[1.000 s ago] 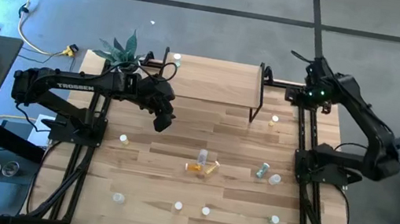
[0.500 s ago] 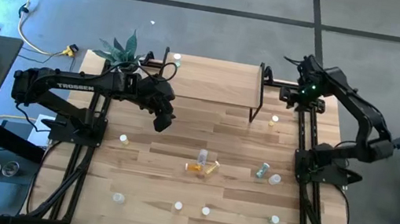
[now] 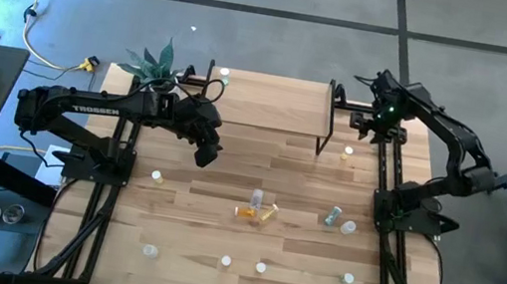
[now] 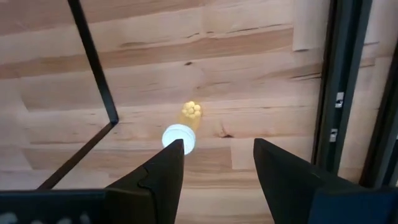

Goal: Pick and place medicine bottles onto shelf by color
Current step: Put the top right yellow pill bottle on the shelf

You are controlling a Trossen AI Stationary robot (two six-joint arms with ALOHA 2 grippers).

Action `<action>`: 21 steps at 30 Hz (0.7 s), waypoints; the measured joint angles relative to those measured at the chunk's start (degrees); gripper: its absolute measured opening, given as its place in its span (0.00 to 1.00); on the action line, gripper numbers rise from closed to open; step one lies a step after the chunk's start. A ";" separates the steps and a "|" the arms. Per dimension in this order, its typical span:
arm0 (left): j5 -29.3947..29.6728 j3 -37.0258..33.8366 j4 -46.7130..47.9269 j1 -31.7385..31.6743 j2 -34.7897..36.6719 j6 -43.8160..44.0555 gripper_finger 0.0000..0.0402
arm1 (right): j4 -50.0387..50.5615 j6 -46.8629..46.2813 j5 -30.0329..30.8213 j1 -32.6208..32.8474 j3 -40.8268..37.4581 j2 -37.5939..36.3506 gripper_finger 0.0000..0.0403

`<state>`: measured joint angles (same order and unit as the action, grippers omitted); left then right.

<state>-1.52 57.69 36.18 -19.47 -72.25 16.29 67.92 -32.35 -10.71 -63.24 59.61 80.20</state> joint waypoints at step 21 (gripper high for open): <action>0.02 0.02 0.00 0.00 0.00 0.00 0.42 | -12.07 -8.40 2.38 8.62 -8.08 0.00 0.46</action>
<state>-1.50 57.71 36.18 -19.47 -72.25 16.29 55.85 -40.75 -8.33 -54.62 51.53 80.20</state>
